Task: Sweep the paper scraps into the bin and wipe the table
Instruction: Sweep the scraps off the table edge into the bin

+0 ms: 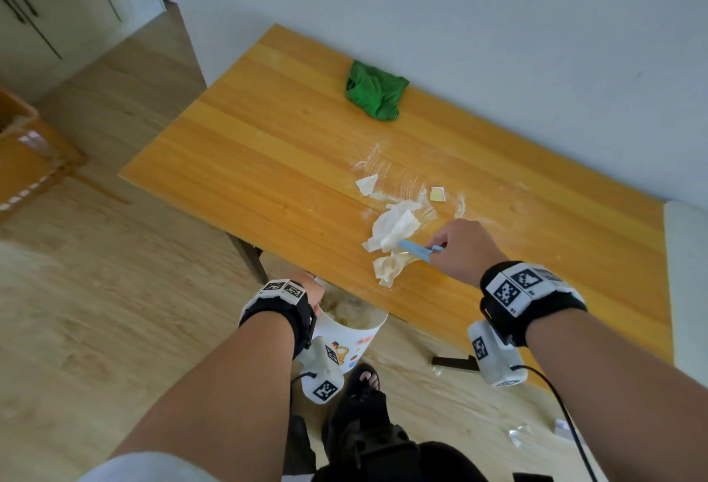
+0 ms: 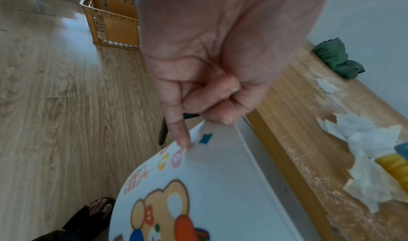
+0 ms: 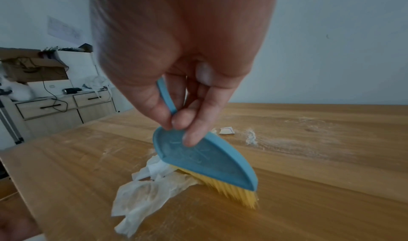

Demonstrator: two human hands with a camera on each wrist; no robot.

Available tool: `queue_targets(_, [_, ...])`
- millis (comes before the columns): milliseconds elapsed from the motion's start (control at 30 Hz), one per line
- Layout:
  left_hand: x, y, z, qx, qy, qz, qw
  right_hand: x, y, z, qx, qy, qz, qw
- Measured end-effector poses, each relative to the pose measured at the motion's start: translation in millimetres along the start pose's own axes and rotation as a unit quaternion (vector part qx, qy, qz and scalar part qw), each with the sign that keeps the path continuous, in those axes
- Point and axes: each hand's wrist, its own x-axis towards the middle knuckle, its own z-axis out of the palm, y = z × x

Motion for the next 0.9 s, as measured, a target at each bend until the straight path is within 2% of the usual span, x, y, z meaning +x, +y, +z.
queue_targets(100, [-3.6,0.4,-0.4,0.008,-0.006,0.005,1.000,0.1,-1.5,0.6,-0.011,0.014,-0.030,0.999])
queue_targets(200, [-3.2,1.4,-1.4,0.013,-0.004,0.009,1.000,-1.8,-0.1,-3.6,-0.019,0.064,-0.045,0.997])
queue_targets(333, [-2.7,1.7,-3.1,0.016,-0.001,0.004,1.000,8.1,7.9,-5.3,-0.031,0.120,0.000,0.992])
queue_targets(467, [-2.5,0.0,-4.7,0.006,-0.004,0.003,1.000,13.2,4.2,6.3,-0.057,0.068,0.008,0.996])
queue_targets(600, [-2.8,-2.0,-6.2,0.000,-0.006,0.008,1.000,12.1,-9.6,18.4,-0.056,0.006,-0.043,0.997])
queue_targets(900, [-0.6,-7.8,-15.0,0.008,0.008,0.027,1.000,6.5,-43.3,22.2,-0.083,-0.061,-0.116,0.988])
